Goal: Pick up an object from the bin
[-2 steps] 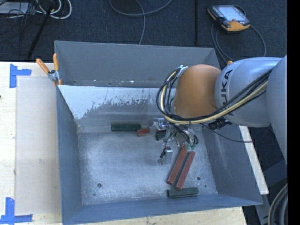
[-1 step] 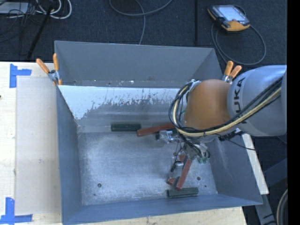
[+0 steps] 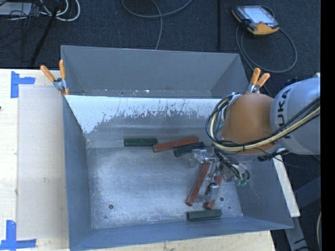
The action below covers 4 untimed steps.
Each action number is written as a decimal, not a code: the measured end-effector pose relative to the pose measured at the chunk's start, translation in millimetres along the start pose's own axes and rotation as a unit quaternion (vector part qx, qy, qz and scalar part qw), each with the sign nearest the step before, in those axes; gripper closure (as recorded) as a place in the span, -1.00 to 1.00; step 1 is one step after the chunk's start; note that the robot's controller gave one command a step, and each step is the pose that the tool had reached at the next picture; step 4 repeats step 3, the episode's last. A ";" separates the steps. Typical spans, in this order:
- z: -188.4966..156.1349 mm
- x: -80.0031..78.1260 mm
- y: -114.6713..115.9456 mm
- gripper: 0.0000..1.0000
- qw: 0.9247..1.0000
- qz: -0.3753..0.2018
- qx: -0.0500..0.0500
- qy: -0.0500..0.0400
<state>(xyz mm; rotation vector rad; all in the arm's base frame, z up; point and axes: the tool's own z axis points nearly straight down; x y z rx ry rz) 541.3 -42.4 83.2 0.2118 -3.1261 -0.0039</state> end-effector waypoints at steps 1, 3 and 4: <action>2.7 42.7 -20.0 1.00 1.000 -0.016 0.000 -0.006; -151.2 44.4 -49.9 1.00 1.000 0.010 0.002 -0.005; -151.2 44.4 -49.9 1.00 1.000 0.010 0.002 -0.005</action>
Offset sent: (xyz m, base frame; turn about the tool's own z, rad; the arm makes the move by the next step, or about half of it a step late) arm 0.0000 0.0000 0.0000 0.0000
